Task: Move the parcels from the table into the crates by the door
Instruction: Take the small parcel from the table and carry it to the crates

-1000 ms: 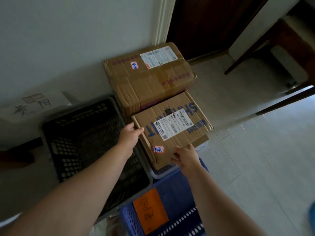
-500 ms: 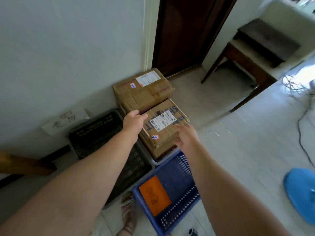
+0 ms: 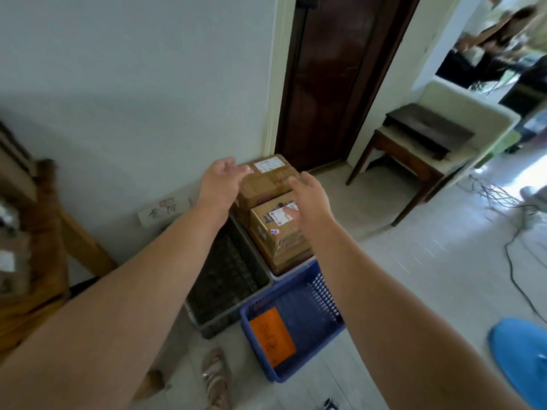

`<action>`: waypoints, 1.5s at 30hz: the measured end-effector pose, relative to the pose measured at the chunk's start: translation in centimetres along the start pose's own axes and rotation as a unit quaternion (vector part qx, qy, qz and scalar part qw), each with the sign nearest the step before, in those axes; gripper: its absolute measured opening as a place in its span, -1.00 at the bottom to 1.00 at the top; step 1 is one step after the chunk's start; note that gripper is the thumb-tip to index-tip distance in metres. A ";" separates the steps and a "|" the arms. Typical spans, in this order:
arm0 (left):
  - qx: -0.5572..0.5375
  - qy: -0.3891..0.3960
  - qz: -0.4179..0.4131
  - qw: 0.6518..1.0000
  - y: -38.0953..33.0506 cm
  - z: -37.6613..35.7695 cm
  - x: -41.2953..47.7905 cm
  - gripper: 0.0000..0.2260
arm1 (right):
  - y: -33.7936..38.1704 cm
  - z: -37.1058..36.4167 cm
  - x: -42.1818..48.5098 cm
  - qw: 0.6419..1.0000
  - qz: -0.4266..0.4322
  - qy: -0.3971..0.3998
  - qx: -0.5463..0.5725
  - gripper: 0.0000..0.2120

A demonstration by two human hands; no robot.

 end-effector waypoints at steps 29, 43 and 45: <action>-0.003 -0.370 -0.154 0.916 -15.6 65.5 -32.1 -0.62 | 2.4 -54.0 -42.7 0.909 0.215 0.328 -0.143 -0.59; -0.030 -0.440 -0.100 0.892 -12.7 81.8 -28.4 -0.61 | -1.6 -71.6 -43.0 0.891 0.176 0.373 -0.189 -0.56; -0.035 -0.443 -0.090 0.891 -12.6 83.7 -26.1 -0.60 | -1.6 -74.4 -41.4 0.892 0.172 0.371 -0.190 -0.55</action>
Point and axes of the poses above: each hand's wrist, its own x-axis towards the middle knuckle, its own z-axis out of the back of the hand, y = z × x, the point moved 8 cm from there along x, towards the middle knuckle, and after that the axes turned 11 degrees about -x, right-handed, at the moved point
